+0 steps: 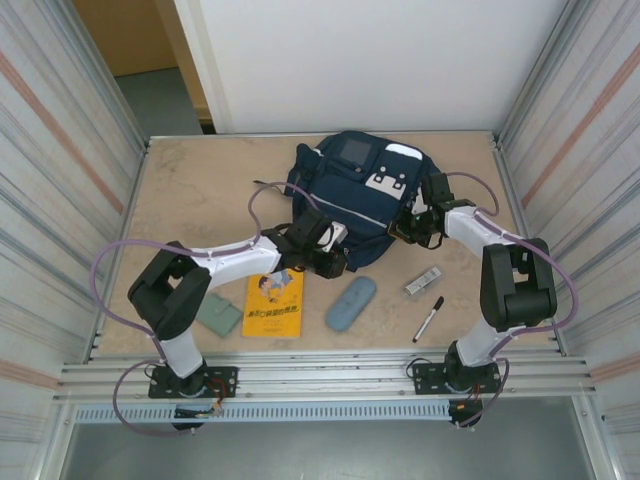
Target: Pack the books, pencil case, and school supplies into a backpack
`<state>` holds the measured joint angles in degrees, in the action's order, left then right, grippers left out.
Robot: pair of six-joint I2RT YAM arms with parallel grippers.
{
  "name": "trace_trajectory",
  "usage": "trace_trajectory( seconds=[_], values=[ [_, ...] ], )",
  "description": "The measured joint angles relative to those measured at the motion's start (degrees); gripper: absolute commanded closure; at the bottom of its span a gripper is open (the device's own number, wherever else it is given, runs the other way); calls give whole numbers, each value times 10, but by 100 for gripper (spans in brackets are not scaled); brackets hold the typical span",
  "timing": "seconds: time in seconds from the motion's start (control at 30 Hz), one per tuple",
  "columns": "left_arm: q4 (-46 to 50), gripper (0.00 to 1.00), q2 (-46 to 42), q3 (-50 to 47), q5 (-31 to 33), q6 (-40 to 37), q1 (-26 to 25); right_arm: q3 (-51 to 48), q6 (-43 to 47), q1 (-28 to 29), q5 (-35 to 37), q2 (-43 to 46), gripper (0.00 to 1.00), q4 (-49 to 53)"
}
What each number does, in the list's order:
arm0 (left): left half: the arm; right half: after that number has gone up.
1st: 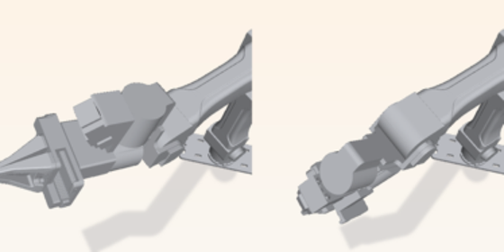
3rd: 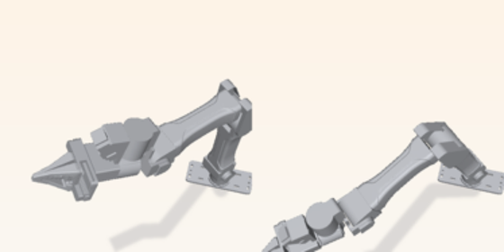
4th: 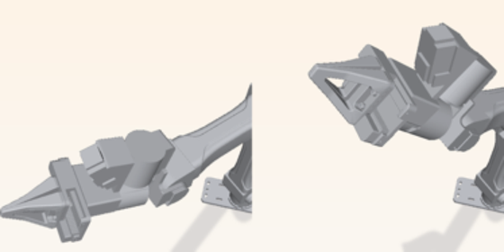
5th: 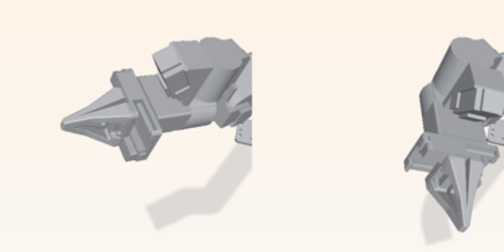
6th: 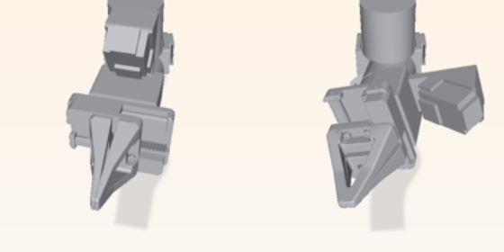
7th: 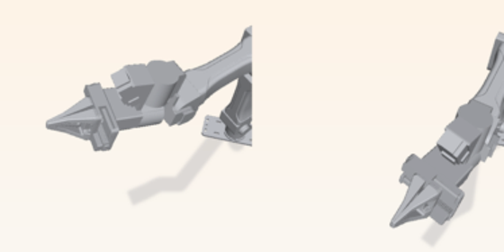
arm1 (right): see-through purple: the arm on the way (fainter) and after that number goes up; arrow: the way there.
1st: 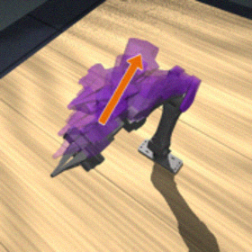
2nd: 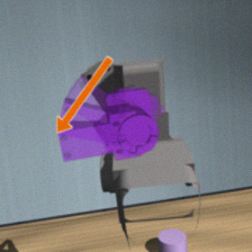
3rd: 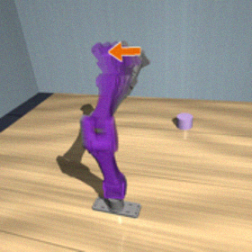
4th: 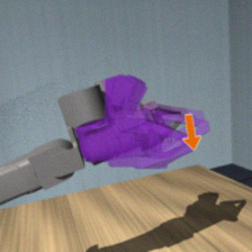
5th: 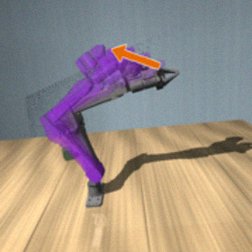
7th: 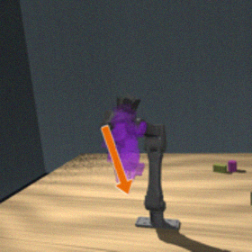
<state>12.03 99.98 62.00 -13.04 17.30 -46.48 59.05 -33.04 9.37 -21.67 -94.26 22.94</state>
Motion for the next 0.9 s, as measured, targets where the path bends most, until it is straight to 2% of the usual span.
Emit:
trace_trajectory(
  seconds=[0.13,0.23,0.37,0.67,0.9],
  values=[
    [2,50,2,4,0,6,-17,0,5,9,13,0,89,-2],
    [0,43,3,6,0,13,-28,0,7,18,23,0,89,-3],
    [-18,42,3,5,1,37,-32,-1,8,23,26,0,89,-4],
    [-32,54,8,13,57,96,-30,-7,9,24,28,10,89,-5],
    [-49,76,20,19,72,113,-30,-8,12,31,36,14,90,-6]
  ],
)
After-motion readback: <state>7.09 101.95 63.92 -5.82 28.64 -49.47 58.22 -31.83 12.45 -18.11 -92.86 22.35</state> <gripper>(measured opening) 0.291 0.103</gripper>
